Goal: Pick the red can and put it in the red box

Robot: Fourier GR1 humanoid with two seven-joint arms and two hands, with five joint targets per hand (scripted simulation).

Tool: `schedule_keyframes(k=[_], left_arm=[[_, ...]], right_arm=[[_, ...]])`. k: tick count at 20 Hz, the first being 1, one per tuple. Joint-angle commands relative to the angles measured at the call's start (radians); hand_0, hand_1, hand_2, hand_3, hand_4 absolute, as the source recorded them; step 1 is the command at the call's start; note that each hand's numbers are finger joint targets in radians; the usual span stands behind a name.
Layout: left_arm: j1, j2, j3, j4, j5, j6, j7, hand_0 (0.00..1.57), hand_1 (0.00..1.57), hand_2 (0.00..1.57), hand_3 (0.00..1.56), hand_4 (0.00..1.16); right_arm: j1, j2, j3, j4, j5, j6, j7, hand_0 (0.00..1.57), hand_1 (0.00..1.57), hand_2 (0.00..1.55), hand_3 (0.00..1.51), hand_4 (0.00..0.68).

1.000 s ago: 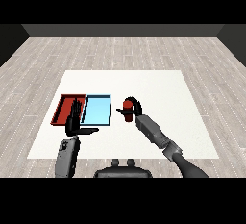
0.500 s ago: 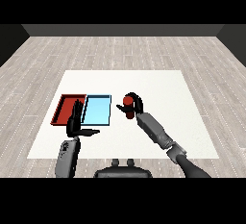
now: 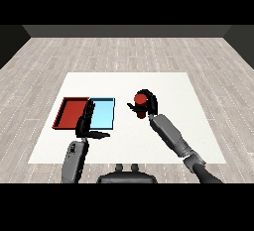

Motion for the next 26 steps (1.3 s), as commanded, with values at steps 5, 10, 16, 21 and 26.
schedule_keyframes(k=[5, 10, 16, 21, 26], left_arm=[[-0.003, -0.016, -0.107, -0.052, 0.003, -0.004, 0.100, 0.00, 0.00, 0.00, 0.00, 0.00], [-0.011, -0.017, -0.187, -0.038, -0.023, 0.026, 0.101, 0.00, 0.00, 0.00, 0.00, 0.00], [-0.088, -0.017, -0.254, -0.040, 0.030, 0.098, 0.188, 0.00, 0.00, 0.00, 0.00, 0.00], [-0.104, -0.017, -0.375, 0.039, 0.035, 0.180, 0.168, 0.00, 0.00, 0.00, 0.00, 0.00], [-0.198, -0.017, -0.374, 0.147, 0.081, 0.190, 0.179, 0.00, 0.00, 0.00, 0.00, 0.00]], right_arm=[[0.130, -0.018, 0.037, -0.358, 0.133, -0.141, 0.124, 1.56, 1.56, 1.46, 1.41, 0.602], [0.168, -0.038, 0.039, -0.498, 0.205, -0.132, 0.182, 1.57, 1.57, 1.46, 1.40, 0.624], [0.255, 0.014, 0.038, -0.565, 0.312, -0.136, 0.165, 1.57, 1.57, 1.48, 1.42, 0.655], [0.223, 0.053, -0.016, -0.548, 0.337, -0.073, 0.201, 1.57, 1.57, 1.48, 1.42, 0.636], [0.205, 0.088, -0.038, -0.537, 0.420, -0.048, 0.242, 1.57, 1.57, 1.48, 1.42, 0.657]])
